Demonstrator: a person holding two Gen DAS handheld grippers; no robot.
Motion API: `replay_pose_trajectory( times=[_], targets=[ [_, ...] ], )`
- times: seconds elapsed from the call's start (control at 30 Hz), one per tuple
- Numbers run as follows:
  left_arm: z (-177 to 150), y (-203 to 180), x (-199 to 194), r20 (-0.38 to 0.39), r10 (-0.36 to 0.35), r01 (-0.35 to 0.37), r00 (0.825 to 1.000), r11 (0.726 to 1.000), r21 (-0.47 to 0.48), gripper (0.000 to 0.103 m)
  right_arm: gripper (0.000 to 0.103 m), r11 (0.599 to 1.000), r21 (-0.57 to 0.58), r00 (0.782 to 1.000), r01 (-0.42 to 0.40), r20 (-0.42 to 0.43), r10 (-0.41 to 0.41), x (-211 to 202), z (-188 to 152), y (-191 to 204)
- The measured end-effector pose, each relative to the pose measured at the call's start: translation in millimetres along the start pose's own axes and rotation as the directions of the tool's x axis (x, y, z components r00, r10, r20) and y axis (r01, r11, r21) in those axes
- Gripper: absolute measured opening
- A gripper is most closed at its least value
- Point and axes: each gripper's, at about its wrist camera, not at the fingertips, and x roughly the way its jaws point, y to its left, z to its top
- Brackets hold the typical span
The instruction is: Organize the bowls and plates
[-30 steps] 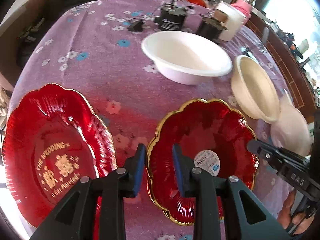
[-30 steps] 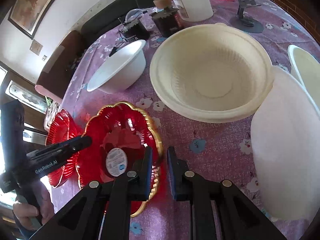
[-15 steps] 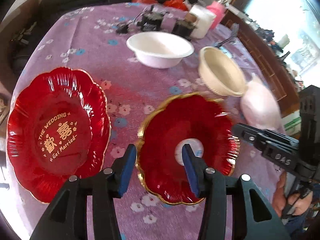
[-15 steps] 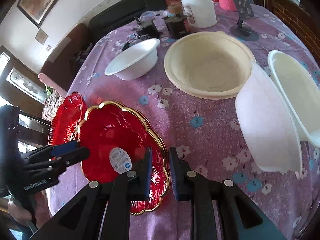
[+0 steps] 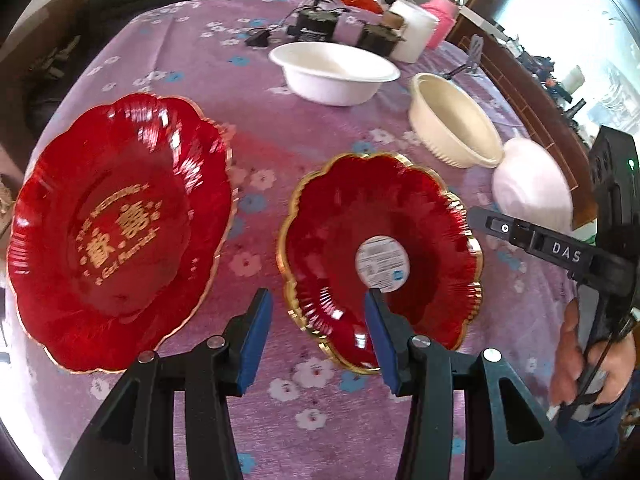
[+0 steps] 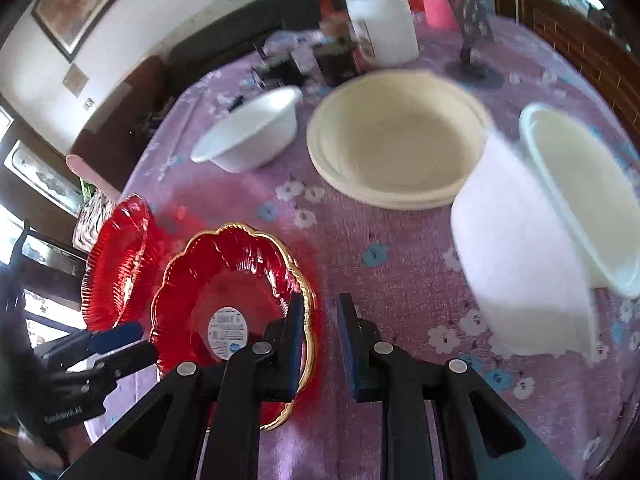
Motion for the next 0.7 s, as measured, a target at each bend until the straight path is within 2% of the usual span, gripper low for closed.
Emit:
replay_pose_trajectory(
  times=[0.03, 0.1, 0.2, 0.3, 0.43, 0.7],
  targets=[
    [-1.4, 2.7, 2.2, -0.005, -0.005, 0.005, 1.000, 1.000, -0.007, 0.046, 0.020, 1.000, 0.003, 1.000, -0.027, -0.016, 0.027, 3.2, -0.3, -1.2],
    [-3.7, 6.7, 9.0, -0.016, -0.017, 0.017, 1.000, 1.000, -0.021, 0.046, 0.016, 1.000, 0.003, 1.000, -0.022, -0.021, 0.022, 7.1, -2.8, -2.6],
    [-5.4, 6.5, 19.6, -0.032, -0.013, 0.013, 0.999, 1.000, -0.019, 0.034, 0.014, 1.000, -0.004, 1.000, 0.017, 0.011, -0.017, 1.4, -8.8, -1.0],
    [-5.2, 1.9, 19.0, -0.028, -0.021, 0.020, 0.999, 1.000, -0.016, 0.033, 0.014, 0.998, -0.032, 0.998, 0.049, 0.030, -0.048, -9.5, -15.1, 5.8],
    [-4.4, 0.7, 9.6, 0.005, -0.005, 0.005, 1.000, 1.000, -0.010, 0.033, 0.014, 0.999, -0.028, 1.000, 0.027, 0.009, -0.027, -8.9, -11.4, 6.2],
    [-2.9, 1.7, 8.6, 0.007, -0.007, 0.007, 1.000, 1.000, -0.015, 0.033, 0.015, 1.000, 0.013, 1.000, -0.011, -0.015, 0.011, 0.1, -14.0, 3.6]
  ],
)
